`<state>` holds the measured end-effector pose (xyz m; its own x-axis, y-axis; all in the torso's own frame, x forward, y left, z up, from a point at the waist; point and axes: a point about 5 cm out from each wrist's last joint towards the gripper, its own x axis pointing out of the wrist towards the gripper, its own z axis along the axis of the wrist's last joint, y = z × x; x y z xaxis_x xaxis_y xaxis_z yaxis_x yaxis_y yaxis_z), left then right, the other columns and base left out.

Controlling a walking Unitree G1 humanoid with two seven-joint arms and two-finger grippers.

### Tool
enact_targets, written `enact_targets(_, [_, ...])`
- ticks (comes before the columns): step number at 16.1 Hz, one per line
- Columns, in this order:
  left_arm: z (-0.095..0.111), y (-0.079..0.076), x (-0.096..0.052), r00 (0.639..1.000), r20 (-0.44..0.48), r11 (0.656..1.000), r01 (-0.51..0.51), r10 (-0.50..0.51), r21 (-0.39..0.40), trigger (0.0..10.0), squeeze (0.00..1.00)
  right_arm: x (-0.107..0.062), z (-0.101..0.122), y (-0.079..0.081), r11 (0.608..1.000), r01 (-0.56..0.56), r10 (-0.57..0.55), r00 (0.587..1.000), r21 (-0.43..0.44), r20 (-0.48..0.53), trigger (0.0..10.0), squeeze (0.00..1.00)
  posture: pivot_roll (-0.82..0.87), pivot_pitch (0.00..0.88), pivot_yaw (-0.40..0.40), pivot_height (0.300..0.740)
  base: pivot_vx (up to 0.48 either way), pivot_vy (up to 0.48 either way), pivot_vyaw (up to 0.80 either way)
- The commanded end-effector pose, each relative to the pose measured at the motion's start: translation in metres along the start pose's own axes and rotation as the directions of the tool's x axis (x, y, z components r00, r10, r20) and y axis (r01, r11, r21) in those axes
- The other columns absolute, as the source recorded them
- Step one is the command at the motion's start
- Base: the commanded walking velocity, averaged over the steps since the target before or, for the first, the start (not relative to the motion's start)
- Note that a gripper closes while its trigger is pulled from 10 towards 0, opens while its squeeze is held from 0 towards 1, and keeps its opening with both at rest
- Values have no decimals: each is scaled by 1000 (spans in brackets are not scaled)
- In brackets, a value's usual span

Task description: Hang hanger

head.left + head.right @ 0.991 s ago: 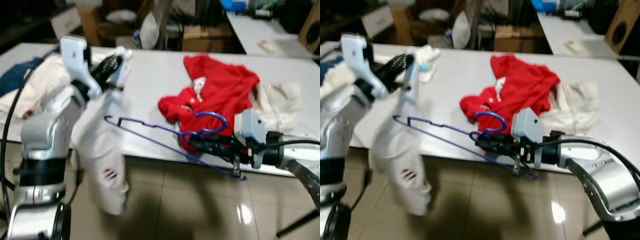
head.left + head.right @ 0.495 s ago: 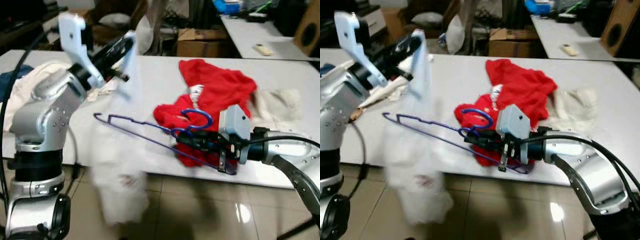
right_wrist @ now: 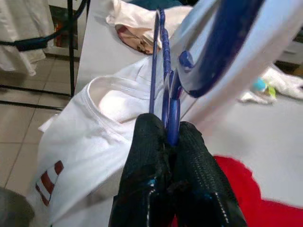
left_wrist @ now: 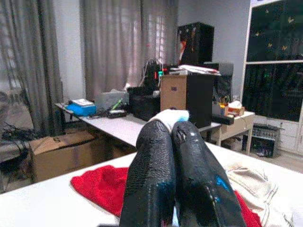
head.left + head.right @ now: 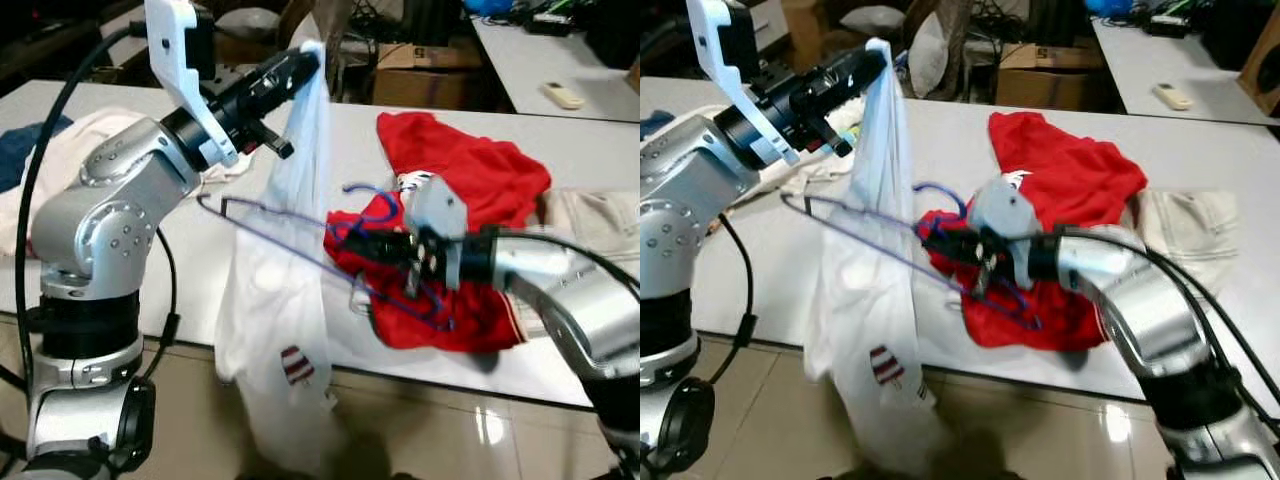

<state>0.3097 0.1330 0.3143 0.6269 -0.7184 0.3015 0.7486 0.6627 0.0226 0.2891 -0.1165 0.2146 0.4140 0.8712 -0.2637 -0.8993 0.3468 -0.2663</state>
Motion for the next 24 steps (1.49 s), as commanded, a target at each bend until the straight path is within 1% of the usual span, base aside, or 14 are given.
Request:
enact_targets(1, [17,-4,1,999,44,999,19,-20,40,10000,0,5,2,-12,999,48,-49,998,-26,-36,10000,0,13,0,25,740,0,0,0])
enact_targets(4, [24,-10,1,996,69,998,52,-55,46,10000,0,12,7,-46,984,178,-180,979,-24,-97,10000,0,19,0,18,740,0,0,0])
enact_targets(5, [28,-13,0,993,89,996,74,-78,46,10000,0,11,9,-67,966,244,-253,957,-80,-143,10000,0,20,0,15,740,0,0,0])
enact_targets(6, [33,-16,-2,988,119,994,97,-102,50,10000,0,5,21,-98,902,400,-421,898,-161,-128,10000,0,22,0,9,740,0,0,0])
enact_targets(7, [35,-17,-3,984,135,993,106,-113,53,10000,0,1,30,-112,852,489,-511,854,-187,-100,10000,0,23,0,7,740,0,0,0])
enact_targets(8, [41,-14,-7,979,179,995,85,-94,57,10000,0,-27,82,-149,589,789,-762,615,-178,202,10000,0,28,0,-5,740,0,0,0])
enact_targets(9, [43,-8,-10,976,213,999,45,-51,31,10000,0,-33,101,-149,588,797,-732,598,-139,326,10000,0,29,0,-7,740,0,0,0])
enact_targets(11, [42,-4,-14,976,219,1000,16,-19,16,10000,0,-27,105,-141,611,758,-655,645,-228,392,10000,0,27,0,-8,740,0,0,0])
enact_targets(13, [38,-4,-16,978,208,1000,8,-9,9,10000,0,-12,88,-133,701,668,-571,736,-250,364,10000,0,22,0,-1,740,0,0,0])
enact_targets(16, [12,1,-13,993,105,999,-44,45,-12,10000,0,11,27,-113,808,500,-453,865,-311,213,10000,0,22,0,5,740,0,0,0])
enact_targets(17, [8,1,-13,995,81,998,-54,55,-16,10000,0,12,19,-110,825,469,-431,883,-313,187,10000,0,22,0,5,740,0,0,0])
enact_targets(19, [-44,7,-12,965,-182,981,-193,187,-15,10000,0,12,-33,-76,932,187,-204,979,-311,-23,10000,0,21,0,13,740,0,0,0])
enact_targets(21, [-65,14,-13,934,-247,964,-265,259,8,10000,0,2,-55,-60,947,93,-125,988,-309,-87,10000,0,12,0,26,740,0,0,0])
enact_targets(24, [-58,23,-3,933,-216,958,-280,287,60,10000,0,-15,-62,-52,946,17,-71,985,-323,-156,10000,0,3,0,41,740,0,0,0])
